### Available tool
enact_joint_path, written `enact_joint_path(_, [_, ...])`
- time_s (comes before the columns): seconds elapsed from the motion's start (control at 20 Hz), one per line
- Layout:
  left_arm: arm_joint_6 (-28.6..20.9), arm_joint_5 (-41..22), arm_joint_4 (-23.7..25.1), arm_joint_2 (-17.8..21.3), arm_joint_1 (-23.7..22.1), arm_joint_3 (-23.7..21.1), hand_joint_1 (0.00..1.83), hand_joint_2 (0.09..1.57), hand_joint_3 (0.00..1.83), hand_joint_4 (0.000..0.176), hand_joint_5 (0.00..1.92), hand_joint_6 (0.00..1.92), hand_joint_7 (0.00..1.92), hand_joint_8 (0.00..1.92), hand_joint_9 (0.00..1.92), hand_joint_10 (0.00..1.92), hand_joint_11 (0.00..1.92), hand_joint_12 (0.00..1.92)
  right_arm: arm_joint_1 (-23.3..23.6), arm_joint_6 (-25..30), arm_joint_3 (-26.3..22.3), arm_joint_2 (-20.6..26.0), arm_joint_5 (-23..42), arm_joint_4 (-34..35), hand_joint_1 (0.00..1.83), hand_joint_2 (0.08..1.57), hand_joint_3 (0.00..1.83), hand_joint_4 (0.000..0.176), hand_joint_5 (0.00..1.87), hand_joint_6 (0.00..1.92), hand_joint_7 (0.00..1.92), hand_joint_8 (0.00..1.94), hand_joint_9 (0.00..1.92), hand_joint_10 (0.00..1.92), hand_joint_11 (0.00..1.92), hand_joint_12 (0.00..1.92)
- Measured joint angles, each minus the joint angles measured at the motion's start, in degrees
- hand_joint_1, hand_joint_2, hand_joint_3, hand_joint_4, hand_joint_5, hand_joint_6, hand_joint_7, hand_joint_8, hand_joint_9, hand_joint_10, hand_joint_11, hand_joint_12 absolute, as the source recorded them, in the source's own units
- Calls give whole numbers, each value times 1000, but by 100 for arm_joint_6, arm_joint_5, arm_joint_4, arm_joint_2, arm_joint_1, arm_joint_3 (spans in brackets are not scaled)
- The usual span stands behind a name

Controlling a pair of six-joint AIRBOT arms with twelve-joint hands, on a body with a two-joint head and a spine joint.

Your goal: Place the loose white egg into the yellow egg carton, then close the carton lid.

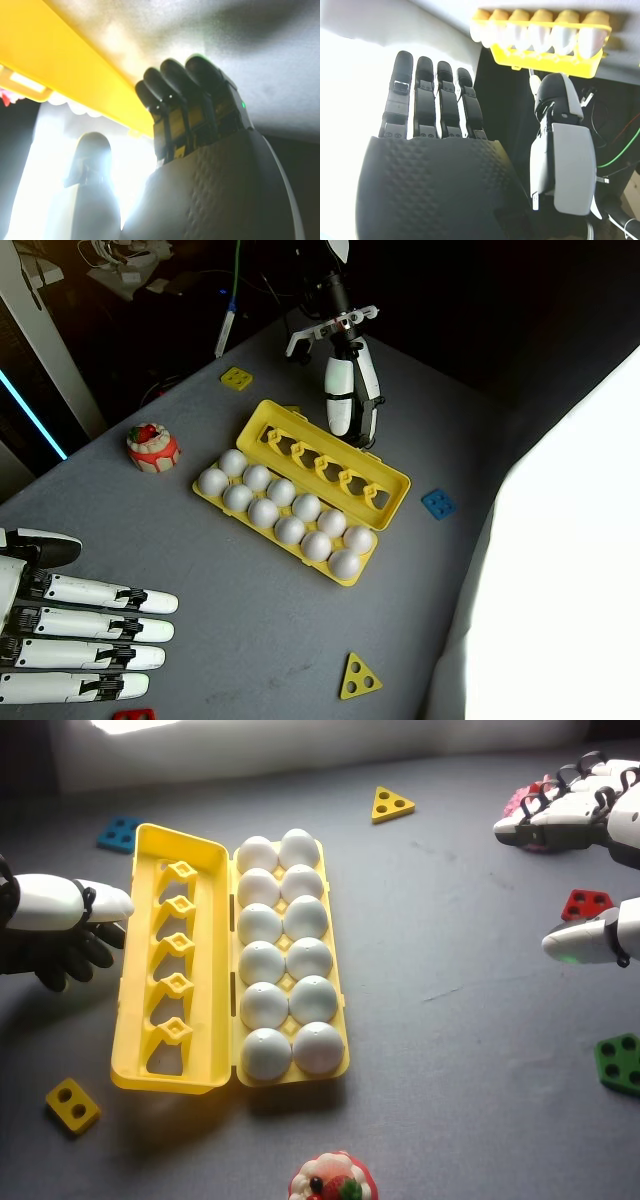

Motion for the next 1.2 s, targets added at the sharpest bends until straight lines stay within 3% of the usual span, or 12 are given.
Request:
enact_joint_path(0.1, [0, 2, 4, 0, 2, 2, 254, 1310, 0, 0, 436, 776, 398, 1178, 288, 1515, 101, 1921, -2, 0, 0, 0, 0, 0, 443, 1109, 0, 0, 205, 13, 212, 4, 67, 308, 0, 651])
enact_joint_path(0.5, [2, -11, -181, 0, -7, 24, 254, 1318, 0, 0, 425, 748, 367, 1186, 265, 1520, 117, 1911, 2, 0, 0, -11, 0, 0, 442, 1100, 0, 0, 213, 13, 226, 4, 44, 400, 0, 655])
enact_joint_path(0.85, [168, -46, -155, -11, -540, 22, 277, 1305, 0, 0, 444, 736, 389, 1163, 284, 1481, 133, 1885, 4, 0, 0, -13, 0, 0, 390, 1116, 5, 0, 183, 1, 207, 0, 0, 441, 0, 549])
enact_joint_path(1.2, [566, -44, -151, -70, -1034, -11, 244, 1318, 1, 0, 417, 781, 380, 1170, 305, 1474, 167, 1830, 4, 0, 0, -35, 2, 0, 458, 1099, 0, 0, 221, 17, 228, 5, 16, 464, 0, 600])
